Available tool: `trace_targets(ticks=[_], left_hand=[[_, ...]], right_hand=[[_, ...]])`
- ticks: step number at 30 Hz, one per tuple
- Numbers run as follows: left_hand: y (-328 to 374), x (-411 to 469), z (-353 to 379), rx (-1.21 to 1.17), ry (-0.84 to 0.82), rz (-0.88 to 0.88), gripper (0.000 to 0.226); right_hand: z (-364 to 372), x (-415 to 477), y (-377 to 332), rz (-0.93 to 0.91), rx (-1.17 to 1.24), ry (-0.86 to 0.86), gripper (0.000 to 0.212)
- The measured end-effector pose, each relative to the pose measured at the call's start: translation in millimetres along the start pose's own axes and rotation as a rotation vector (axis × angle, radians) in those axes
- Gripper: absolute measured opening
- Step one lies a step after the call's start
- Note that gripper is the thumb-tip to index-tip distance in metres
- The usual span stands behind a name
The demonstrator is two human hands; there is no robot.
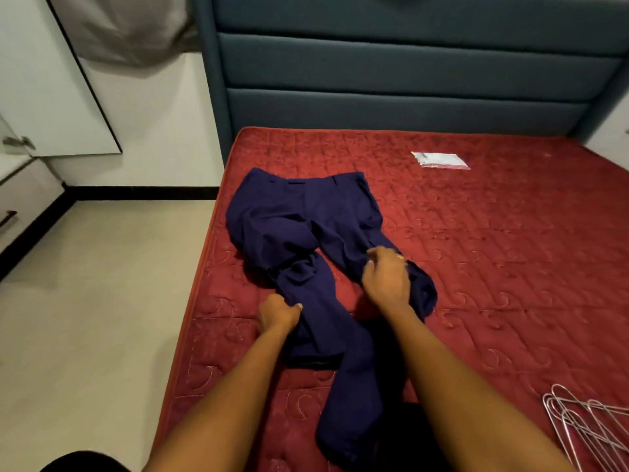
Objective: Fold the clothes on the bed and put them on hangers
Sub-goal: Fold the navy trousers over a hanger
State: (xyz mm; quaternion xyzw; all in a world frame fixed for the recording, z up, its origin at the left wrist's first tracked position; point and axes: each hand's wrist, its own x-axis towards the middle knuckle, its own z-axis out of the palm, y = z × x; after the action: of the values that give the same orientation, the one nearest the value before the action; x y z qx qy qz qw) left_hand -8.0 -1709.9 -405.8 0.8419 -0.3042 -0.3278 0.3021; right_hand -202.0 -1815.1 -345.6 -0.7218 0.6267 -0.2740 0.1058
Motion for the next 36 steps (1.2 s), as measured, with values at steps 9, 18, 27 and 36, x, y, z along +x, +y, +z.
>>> trace_targets(ticks=[9, 18, 27, 36], left_hand=[[-44, -37, -64, -0.605, 0.138, -0.008, 0.016], [-75, -96, -145, -0.466, -0.169, 0.019, 0.012], [-87, -111, -200, 0.039, -0.818, -0.104, 0.064], [-110, -124, -182, -0.427, -0.847, 0.095, 0.014]], right_hand=[[81, -72, -61, 0.104, 0.281, -0.779, 0.040], [41, -149, -111, 0.087, 0.618, -1.515, 0.028], [27, -153, -90, 0.266, 0.323, -1.316, 0.017], [38, -161, -106, 0.476, 0.706, -0.998, 0.042]])
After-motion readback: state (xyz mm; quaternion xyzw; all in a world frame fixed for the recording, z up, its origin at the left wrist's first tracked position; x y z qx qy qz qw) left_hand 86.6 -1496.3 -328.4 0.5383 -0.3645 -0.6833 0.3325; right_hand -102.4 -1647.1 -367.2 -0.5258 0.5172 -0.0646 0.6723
